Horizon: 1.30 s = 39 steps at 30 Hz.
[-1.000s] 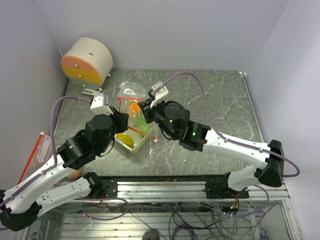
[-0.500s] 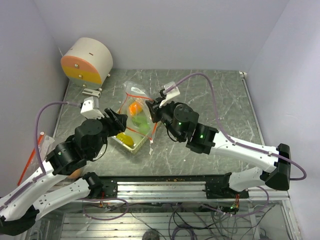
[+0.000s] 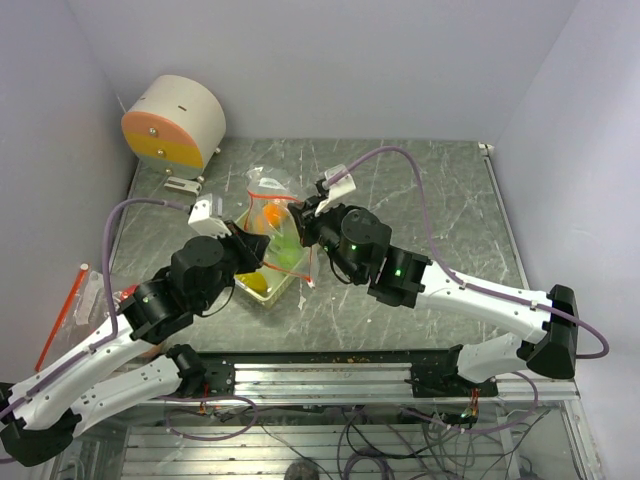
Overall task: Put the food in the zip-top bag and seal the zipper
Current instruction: Open the zipper of the food storage bag.
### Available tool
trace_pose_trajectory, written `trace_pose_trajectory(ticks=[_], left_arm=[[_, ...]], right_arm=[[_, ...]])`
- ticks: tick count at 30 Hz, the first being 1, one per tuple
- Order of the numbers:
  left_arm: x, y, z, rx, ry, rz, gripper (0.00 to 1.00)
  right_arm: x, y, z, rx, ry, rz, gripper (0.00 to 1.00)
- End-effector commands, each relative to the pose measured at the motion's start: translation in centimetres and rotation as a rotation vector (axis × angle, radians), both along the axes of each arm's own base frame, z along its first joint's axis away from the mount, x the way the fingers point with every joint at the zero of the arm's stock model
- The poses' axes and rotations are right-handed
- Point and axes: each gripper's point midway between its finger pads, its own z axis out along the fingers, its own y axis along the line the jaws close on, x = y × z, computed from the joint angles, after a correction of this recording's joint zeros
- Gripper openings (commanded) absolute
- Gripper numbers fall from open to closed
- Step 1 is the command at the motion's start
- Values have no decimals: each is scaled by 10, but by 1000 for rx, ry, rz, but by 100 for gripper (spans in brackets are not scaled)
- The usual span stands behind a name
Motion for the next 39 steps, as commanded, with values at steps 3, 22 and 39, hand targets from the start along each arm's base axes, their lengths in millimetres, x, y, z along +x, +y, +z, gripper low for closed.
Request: trace_pose_trajectory(ticks=[3,22,39], left_arm=[[-4,16,-4,35,15,35,7],[-30,121,36,214,11,314,7],[-20,123,25,342,35,354,7]], right_arm=[[11,-22,11,23,-5,-139,0],[-71,59,0,-135,-33,541,47],[-82,-15,81,146,-125,417,94]])
